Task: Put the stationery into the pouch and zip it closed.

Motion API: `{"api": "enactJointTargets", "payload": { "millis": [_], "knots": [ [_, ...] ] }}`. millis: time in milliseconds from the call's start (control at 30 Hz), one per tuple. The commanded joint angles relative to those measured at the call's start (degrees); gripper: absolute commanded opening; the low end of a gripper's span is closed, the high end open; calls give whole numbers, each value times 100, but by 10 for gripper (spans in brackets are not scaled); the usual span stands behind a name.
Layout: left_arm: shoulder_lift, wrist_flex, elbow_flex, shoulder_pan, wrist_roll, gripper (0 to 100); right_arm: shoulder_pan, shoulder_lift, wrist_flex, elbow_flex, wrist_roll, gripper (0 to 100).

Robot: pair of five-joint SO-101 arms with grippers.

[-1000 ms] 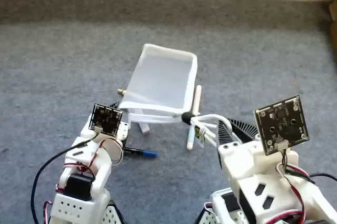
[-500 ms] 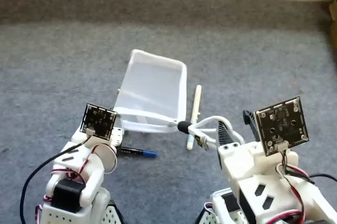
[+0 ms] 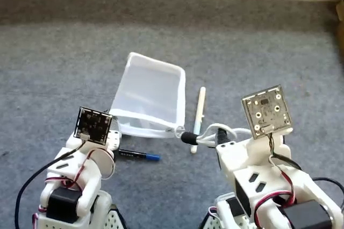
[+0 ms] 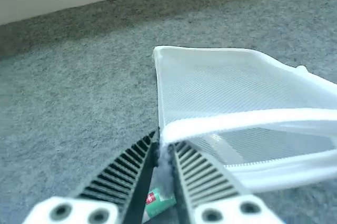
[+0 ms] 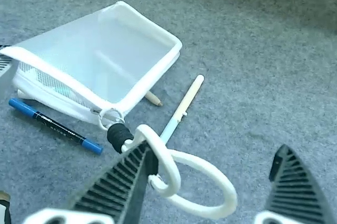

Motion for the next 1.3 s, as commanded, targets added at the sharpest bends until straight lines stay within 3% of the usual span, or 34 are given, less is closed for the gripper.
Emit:
{"api": "enactJointTargets", "payload": {
  "millis": [0, 300, 533, 1067, 1267],
  "knots": [
    [4, 105, -655, -207, 35, 7, -84, 4, 31, 400, -53, 324],
    [13, 369, -1218, -215, 158, 7, -927, 13, -312, 1754, -53, 324],
    [84, 387, -1385, -251, 396, 7, -980, 22, -567, 1842, -316, 324],
    [3116, 387, -3336, -734, 870, 7, -242, 66, -1578, 1886, -457, 269],
    [4040, 387, -3925, -796, 1029, 7, -233, 1235, -1604, 1824, -475, 268]
  ]
}}
